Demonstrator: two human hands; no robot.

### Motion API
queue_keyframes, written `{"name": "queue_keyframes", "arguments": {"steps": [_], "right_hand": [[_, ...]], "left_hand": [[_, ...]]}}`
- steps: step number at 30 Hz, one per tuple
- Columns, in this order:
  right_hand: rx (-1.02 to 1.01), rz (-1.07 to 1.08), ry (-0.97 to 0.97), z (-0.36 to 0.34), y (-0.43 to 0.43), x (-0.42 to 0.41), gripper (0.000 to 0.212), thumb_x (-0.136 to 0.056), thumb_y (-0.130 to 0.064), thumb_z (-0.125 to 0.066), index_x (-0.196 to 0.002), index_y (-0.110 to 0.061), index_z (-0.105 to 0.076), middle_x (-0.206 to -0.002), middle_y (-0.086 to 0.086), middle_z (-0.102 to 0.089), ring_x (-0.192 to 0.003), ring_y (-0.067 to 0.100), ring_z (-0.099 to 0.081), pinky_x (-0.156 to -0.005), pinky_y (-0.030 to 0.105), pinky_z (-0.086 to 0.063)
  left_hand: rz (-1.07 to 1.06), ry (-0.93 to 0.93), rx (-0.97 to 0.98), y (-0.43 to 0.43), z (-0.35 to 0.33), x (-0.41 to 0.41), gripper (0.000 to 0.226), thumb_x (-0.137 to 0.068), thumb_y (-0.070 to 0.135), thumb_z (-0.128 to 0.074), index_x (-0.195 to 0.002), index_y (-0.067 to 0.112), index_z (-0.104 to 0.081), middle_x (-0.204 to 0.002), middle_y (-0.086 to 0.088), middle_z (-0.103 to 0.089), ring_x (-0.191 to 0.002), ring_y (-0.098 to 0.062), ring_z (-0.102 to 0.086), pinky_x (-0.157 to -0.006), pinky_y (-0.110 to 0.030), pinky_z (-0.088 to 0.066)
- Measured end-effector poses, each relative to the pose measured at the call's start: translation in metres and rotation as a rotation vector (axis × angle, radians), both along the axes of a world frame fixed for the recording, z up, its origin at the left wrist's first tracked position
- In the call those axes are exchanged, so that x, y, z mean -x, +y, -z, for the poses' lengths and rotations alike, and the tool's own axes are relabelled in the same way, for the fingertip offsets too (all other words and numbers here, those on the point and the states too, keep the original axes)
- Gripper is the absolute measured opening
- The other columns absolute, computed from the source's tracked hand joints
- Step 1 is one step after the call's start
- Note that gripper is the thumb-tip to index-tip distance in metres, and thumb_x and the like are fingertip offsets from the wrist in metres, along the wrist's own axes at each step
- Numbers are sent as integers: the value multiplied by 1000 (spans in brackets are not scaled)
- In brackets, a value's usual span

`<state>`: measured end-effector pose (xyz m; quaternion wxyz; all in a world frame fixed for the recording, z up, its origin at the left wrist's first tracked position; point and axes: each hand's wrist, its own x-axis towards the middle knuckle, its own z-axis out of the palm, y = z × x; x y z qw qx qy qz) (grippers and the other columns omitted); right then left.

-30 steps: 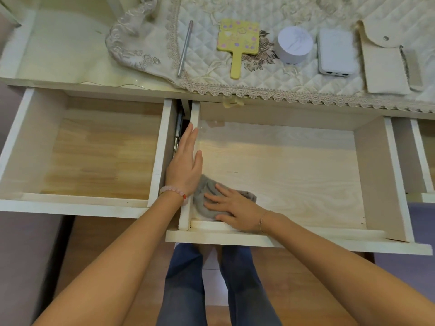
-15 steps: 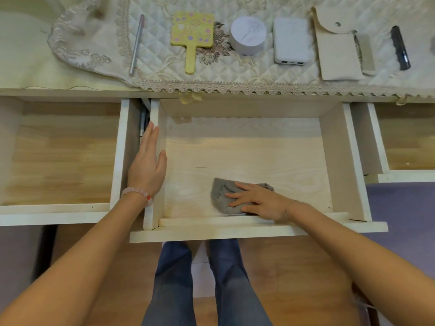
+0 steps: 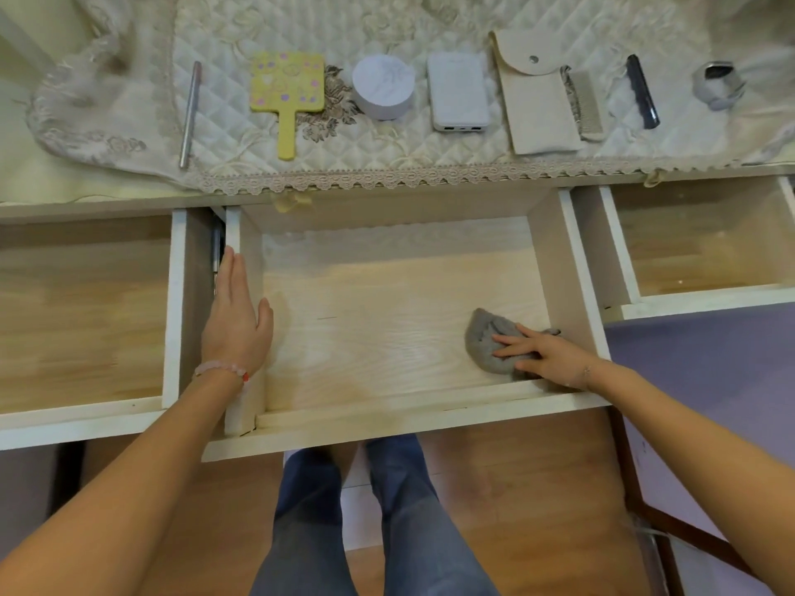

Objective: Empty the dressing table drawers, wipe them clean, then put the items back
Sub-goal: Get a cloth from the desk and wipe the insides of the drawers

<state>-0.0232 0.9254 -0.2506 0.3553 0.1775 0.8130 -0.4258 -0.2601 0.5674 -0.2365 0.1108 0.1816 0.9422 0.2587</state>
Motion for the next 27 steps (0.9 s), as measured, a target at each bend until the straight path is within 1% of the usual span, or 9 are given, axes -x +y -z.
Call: {"name": "queue_keyframes", "arguments": {"steps": [4, 7, 9, 12, 15, 17, 19, 24, 27], "right_hand": [[-50, -5, 22, 1, -5, 1, 47, -87, -2, -59, -127, -25, -53, -139, -24, -30, -141, 7, -7, -115, 26, -6], [-92, 31, 58, -2, -9, 3, 50, -85, 4, -57, -128, -20, -54, -146, -10, -35, -142, 11, -17, -110, 18, -9], [-98, 29, 55, -6, -16, 9, 49, -86, 4, -55, -129, -21, -54, -149, -4, -33, -140, 15, -25, -111, 19, -13], [-75, -27, 76, -13, -44, 23, 44, -88, 2, -54, -126, -19, -57, -144, 0, -40, -133, 18, -37, -110, 18, -21], [-78, -97, 138, -9, -80, 43, 45, -89, -1, -49, -129, -20, -55, -145, 0, -41, -131, 20, -41, -101, 9, -20], [-142, -169, 178, -9, -95, 56, 48, -91, -6, -47, -136, -25, -47, -146, -1, -38, -129, 21, -42, -93, 8, -22], [-191, -230, 195, -6, -101, 61, 53, -91, -14, -49, -140, -29, -39, -149, 0, -33, -129, 23, -41, -96, 15, -26], [-136, -262, 185, 3, -99, 55, 63, -87, -14, -61, -143, -24, -34, -153, -10, -21, -144, 14, -8, -111, 21, -11], [-171, -215, 233, 1, -98, 57, 51, -89, -10, -56, -137, -24, -45, -148, -7, -35, -141, 14, -23, -109, 18, -18]], "left_hand": [[4, 8, 25, 0, 0, 1, 64, -96, 17, -41, -150, 11, -7, -158, 8, 4, -132, -26, -37, -83, -39, -46], [8, 5, 24, 1, -1, 1, 65, -95, 16, -42, -150, 11, -6, -158, 7, 4, -131, -26, -38, -78, -35, -45], [10, 1, 23, 1, -2, 2, 66, -95, 16, -42, -150, 10, -6, -158, 6, 5, -131, -26, -38, -77, -33, -44], [12, -9, 16, 1, -3, 2, 65, -96, 14, -41, -150, 10, -6, -158, 6, 5, -132, -25, -36, -78, -33, -43], [24, -17, 24, 0, -5, 2, 65, -96, 15, -40, -150, 10, -4, -157, 6, 7, -133, -24, -35, -81, -33, -43], [36, -20, 37, 0, -6, 0, 64, -97, 15, -40, -150, 9, -4, -157, 6, 8, -136, -23, -30, -92, -37, -42], [43, -26, 45, 0, -8, -2, 64, -97, 15, -39, -150, 8, -4, -157, 5, 9, -140, -20, -23, -102, -38, -36], [65, 19, 142, 0, -11, -8, 62, -96, 15, -42, -149, 4, -11, -158, -5, -1, -141, -24, -19, -109, -36, -25], [108, 97, 229, -3, -13, -13, 59, -94, 15, -45, -146, 0, -21, -154, -14, -20, -140, -32, -21, -113, -42, -22]]}}
